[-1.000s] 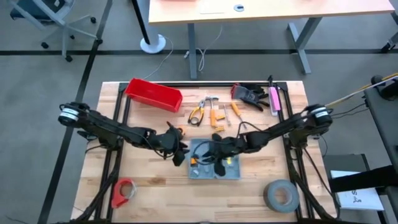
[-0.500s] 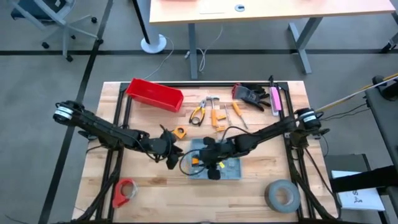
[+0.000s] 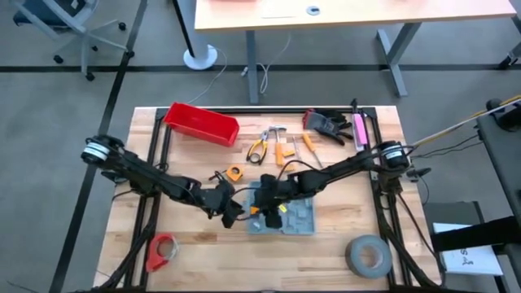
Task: Prefit tool cases
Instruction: Remove the yellow hex set from the prefit tool case to the table
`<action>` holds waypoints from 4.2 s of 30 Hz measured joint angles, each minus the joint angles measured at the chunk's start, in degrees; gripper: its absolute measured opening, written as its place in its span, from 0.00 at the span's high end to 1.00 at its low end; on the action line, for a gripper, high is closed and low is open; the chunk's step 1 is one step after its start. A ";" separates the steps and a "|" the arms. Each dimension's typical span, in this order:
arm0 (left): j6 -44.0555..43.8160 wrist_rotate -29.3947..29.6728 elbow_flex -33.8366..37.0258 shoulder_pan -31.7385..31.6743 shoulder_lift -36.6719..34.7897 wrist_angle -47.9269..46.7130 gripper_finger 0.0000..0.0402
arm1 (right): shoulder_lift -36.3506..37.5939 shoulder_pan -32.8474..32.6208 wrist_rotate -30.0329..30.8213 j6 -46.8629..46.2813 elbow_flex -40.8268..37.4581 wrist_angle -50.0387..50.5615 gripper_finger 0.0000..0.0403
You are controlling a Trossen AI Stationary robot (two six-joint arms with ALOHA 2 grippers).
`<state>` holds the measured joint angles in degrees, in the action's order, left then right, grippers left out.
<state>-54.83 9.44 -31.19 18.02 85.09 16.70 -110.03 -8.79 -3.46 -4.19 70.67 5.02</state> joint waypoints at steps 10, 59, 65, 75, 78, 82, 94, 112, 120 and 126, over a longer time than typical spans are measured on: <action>-4.46 -1.13 -0.40 0.20 6.90 8.27 0.65 | -2.36 1.21 -3.04 4.19 2.36 1.05 0.54; 0.34 -1.41 -0.53 0.39 -5.65 -8.20 0.68 | 0.43 1.32 -3.00 5.34 6.89 12.11 0.54; 0.33 -1.54 -0.49 1.90 -7.67 -11.93 0.68 | 0.18 1.74 -3.05 7.00 6.92 11.99 0.54; -2.82 -2.11 -0.47 5.38 -1.86 -2.16 0.64 | -1.62 4.08 -5.53 8.28 6.93 10.25 0.54; -3.19 -2.12 -0.65 6.42 1.19 4.33 0.63 | -1.62 4.71 -5.57 8.79 6.93 10.27 0.54; -4.10 -2.57 -3.38 7.29 5.74 5.15 0.64 | -1.62 5.02 -5.83 9.43 6.93 10.11 0.54; -2.08 -3.98 -14.49 8.01 17.05 4.25 0.68 | -3.42 5.19 -7.70 8.84 6.89 9.93 0.54; -1.10 -1.27 -15.21 8.94 14.94 -2.85 0.71 | 0.18 4.64 -8.50 8.89 6.95 15.33 0.54; 1.49 0.86 -19.69 8.70 14.17 -16.02 0.71 | 2.94 1.17 -4.95 10.84 6.83 27.64 0.54; 3.02 1.88 -20.66 8.47 14.08 -18.32 0.71 | 5.08 -1.35 -3.25 9.77 6.74 27.78 0.54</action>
<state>-51.81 11.32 -51.86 26.49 99.18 -1.62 -104.95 -10.14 -6.72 5.58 77.41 32.80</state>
